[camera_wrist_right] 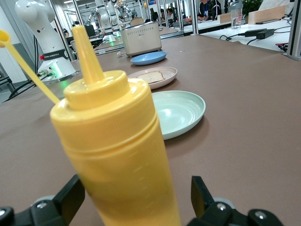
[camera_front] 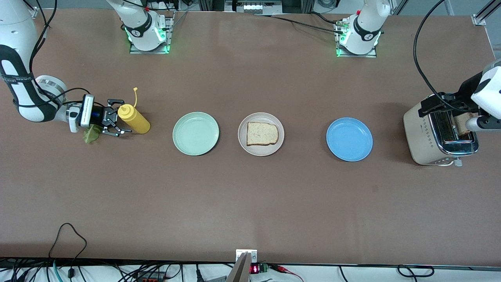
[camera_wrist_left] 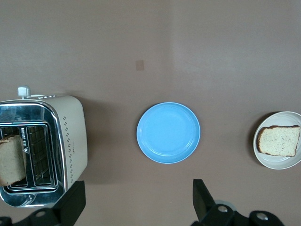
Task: Make sandwich in beige plate with both arms
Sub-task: 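Grasp the yellow mustard bottle with the right gripper and lift it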
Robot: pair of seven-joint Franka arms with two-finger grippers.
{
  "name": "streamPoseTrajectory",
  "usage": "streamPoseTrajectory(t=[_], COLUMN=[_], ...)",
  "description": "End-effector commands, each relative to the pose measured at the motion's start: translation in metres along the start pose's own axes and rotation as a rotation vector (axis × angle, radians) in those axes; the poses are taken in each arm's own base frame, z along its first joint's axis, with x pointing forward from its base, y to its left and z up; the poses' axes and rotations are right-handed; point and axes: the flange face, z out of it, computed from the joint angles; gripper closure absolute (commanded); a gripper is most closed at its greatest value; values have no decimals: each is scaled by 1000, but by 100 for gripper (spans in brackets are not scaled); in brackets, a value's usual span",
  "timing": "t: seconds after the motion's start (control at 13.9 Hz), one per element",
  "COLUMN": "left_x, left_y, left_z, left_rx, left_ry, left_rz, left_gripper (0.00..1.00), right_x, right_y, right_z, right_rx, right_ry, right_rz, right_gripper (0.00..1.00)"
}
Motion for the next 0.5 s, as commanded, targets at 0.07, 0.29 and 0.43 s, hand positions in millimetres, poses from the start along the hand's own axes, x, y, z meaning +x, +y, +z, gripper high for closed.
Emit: streamPoseTrajectory(t=[0.07,0.29,0.43], left_x=[-6,-5,-5], left_y=[-12,-6,-8], left_z=[-19,-22,-20], left_rx=[21,10,18], left_ry=[54,75,69], left_rz=[-11,-10,9], left_gripper=[0,0,0], right_x=[1,1,1], right_y=[1,2,2], right_z=[8,10,10], right_rx=[-13,-18,-17], right_ry=[16,21,21], right_rz=[-11,-38,-38], right_gripper=[13,74,99])
